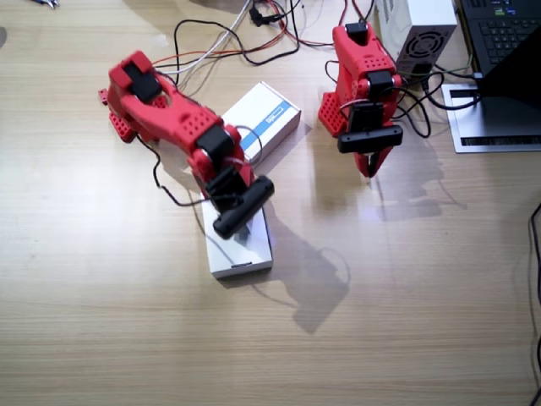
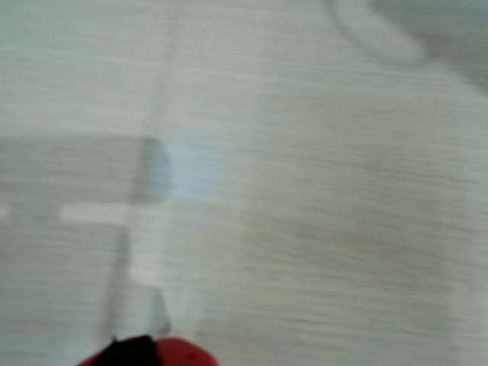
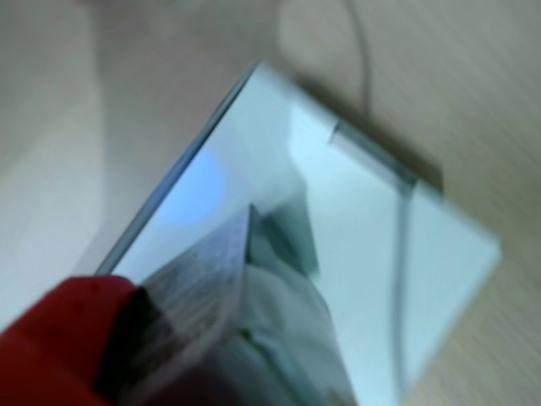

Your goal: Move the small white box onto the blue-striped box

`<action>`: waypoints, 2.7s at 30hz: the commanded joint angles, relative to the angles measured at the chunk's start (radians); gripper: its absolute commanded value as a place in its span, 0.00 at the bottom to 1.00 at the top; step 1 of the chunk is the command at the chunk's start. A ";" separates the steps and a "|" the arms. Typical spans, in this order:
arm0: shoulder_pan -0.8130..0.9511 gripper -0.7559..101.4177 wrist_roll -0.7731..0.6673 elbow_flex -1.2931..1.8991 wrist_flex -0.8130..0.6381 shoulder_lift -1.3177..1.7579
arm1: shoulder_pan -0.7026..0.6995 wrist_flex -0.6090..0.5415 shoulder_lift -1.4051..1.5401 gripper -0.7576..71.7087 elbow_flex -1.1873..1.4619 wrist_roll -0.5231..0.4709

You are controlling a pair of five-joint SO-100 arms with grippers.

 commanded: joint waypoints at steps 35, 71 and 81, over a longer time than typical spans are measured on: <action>0.808 0.38 -0.402 -1.997 0.526 -1.631 | 0.917 -0.025 1.875 0.55 1.692 -0.557; 0.943 0.16 -0.403 -2.250 0.529 -2.148 | 0.974 -0.235 2.036 0.53 2.057 -0.689; 1.486 0.14 -0.618 -1.689 0.529 -1.603 | 0.973 -0.247 2.045 0.53 2.068 -0.658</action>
